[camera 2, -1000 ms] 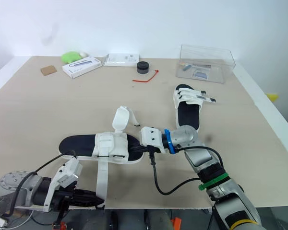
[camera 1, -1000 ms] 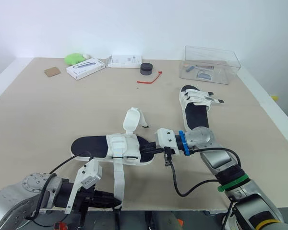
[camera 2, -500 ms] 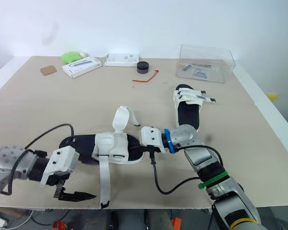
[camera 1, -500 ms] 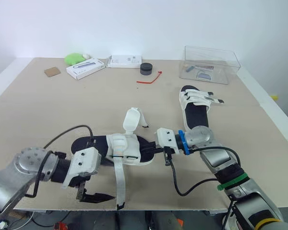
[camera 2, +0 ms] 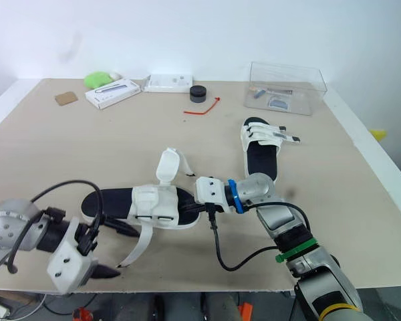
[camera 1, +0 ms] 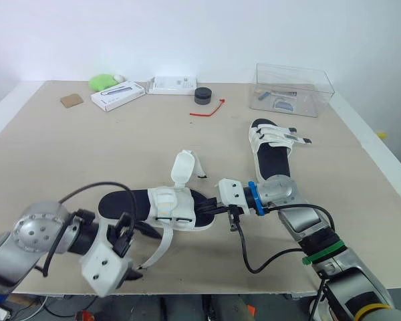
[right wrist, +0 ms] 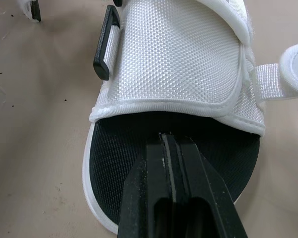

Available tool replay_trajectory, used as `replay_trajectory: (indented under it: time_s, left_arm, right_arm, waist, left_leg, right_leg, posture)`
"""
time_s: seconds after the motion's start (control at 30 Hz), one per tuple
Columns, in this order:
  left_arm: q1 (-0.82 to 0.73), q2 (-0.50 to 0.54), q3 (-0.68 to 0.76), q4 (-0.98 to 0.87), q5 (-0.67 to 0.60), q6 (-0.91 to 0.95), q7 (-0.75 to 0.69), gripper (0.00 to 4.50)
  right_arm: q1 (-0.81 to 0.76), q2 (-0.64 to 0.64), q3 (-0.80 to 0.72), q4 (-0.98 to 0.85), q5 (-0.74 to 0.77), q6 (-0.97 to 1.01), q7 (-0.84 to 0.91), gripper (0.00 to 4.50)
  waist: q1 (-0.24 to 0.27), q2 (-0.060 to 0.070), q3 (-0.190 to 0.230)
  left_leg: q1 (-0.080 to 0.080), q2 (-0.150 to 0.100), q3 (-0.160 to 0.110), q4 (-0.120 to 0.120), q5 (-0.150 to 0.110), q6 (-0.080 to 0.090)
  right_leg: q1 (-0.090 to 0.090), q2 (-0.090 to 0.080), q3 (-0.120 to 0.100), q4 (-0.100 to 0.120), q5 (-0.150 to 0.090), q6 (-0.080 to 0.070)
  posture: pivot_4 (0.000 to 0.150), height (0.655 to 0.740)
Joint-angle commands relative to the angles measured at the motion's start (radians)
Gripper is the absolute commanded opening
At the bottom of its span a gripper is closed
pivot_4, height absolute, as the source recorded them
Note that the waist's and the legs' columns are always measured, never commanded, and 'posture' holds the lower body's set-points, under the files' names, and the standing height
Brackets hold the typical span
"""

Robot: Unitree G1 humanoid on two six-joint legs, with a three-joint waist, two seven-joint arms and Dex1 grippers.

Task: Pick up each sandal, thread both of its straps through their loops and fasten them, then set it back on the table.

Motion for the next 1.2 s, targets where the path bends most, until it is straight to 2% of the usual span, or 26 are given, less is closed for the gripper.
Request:
replay_trajectory:
  time_s: [0.03,0.3,0.5,0.7,1.0,1.1,1.2]
  left_arm:
    - [0.042,0.016,0.032,-0.050,-0.013,-0.053,0.006,4.45]
    - [-0.038,-0.036,0.015,-0.086,-0.014,-0.070,0.061,4.45]
    - [-0.089,-0.068,0.033,-0.051,0.033,-0.197,0.105,4.45]
    - [-0.157,-0.133,-0.070,0.076,0.166,-0.329,0.136,4.45]
    - [-0.264,-0.212,-0.196,0.179,0.248,-0.321,0.154,4.45]
    - [-0.285,-0.226,-0.224,0.198,0.251,-0.318,0.157,3.88]
    - [-0.295,-0.231,-0.242,0.204,0.239,-0.308,0.156,2.79]
  right_arm:
    - [0.017,-0.020,0.015,0.024,-0.043,0.013,0.003,0.00]
    - [0.015,-0.017,0.021,0.031,-0.046,0.008,0.005,0.00]
    - [0.014,-0.014,0.022,0.040,-0.049,0.004,0.004,0.00]
    - [0.010,-0.001,0.024,0.038,-0.049,0.014,-0.004,0.00]
    - [0.025,-0.018,0.011,0.014,-0.047,0.032,-0.015,0.00]
    - [0.031,-0.024,0.008,0.003,-0.046,0.040,-0.018,0.00]
    - [0.033,-0.032,0.007,0.000,-0.048,0.043,-0.019,0.00]
  waist:
    - [0.000,0.000,0.000]
    - [0.001,0.000,0.000]
    - [0.001,0.000,0.000]
    - [0.001,0.000,-0.001]
    - [0.001,0.001,-0.002]
    - [0.001,0.001,-0.002]
    - [0.001,0.001,-0.002]
  left_leg:
    - [0.000,0.000,0.000,0.000,0.000,0.000]
    - [0.001,0.000,0.001,0.000,0.001,0.001]
    - [0.001,0.000,0.001,0.000,0.000,0.001]
    - [0.002,0.000,0.002,0.000,0.001,0.002]
    - [0.002,0.000,0.003,0.000,0.001,0.002]
    - [0.002,0.000,0.002,0.000,0.001,0.002]
    - [0.002,0.000,0.002,0.000,0.001,0.002]
  right_leg:
    - [0.000,0.000,0.000,0.000,0.000,0.000]
    - [0.001,0.001,0.000,0.000,0.000,-0.002]
    - [0.001,0.001,0.000,0.000,0.001,0.000]
    - [0.001,0.002,0.000,0.000,0.001,-0.001]
    - [0.001,0.002,0.001,0.000,0.003,0.000]
    - [0.001,0.002,0.001,0.000,0.003,0.001]
    - [0.001,0.002,0.001,0.000,0.003,0.001]
  posture:
    - [0.150,0.7400]
    - [0.150,0.7400]
    - [0.150,0.7400]
    - [0.150,0.7400]
    - [0.150,0.7400]
    - [0.150,0.7400]
    - [0.150,0.7400]
